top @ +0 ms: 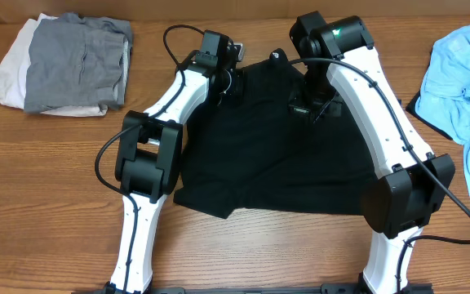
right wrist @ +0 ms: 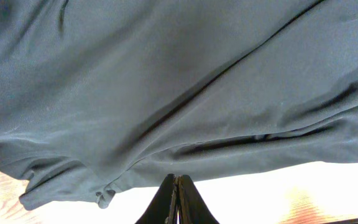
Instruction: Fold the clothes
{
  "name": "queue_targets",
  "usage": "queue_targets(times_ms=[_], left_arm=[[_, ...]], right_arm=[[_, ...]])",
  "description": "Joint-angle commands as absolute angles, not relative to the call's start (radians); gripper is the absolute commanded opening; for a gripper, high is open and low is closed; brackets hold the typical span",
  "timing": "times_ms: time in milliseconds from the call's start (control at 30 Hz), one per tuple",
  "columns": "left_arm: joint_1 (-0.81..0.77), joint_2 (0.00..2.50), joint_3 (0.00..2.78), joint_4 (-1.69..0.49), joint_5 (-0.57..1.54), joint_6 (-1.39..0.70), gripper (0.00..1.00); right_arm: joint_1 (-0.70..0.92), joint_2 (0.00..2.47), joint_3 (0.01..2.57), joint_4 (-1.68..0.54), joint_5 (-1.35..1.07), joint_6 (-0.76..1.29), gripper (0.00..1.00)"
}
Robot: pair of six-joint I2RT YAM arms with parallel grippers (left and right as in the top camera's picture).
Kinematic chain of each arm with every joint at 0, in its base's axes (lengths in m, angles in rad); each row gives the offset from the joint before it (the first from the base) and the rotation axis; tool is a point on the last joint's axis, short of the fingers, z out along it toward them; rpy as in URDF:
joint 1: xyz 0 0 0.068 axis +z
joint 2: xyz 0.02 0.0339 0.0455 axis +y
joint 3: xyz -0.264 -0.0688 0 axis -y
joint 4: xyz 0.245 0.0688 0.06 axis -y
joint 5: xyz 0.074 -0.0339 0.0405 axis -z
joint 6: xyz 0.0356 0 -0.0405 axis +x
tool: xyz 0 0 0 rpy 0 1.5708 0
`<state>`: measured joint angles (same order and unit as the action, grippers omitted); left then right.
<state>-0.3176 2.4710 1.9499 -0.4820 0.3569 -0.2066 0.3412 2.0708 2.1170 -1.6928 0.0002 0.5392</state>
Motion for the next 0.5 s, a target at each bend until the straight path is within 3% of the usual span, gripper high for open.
queue_targets(times_ms=[0, 467], left_arm=[[-0.307, 2.510, 1.961, -0.461, 0.344, -0.205, 0.04], [-0.252, 2.653, 1.961, -0.393, 0.310, -0.274, 0.04]], right_arm=[[0.342, 2.023, 2.138, -1.691, 0.010, 0.547, 0.04], [0.341, 2.023, 2.138, -1.694, 0.011, 0.547, 0.04]])
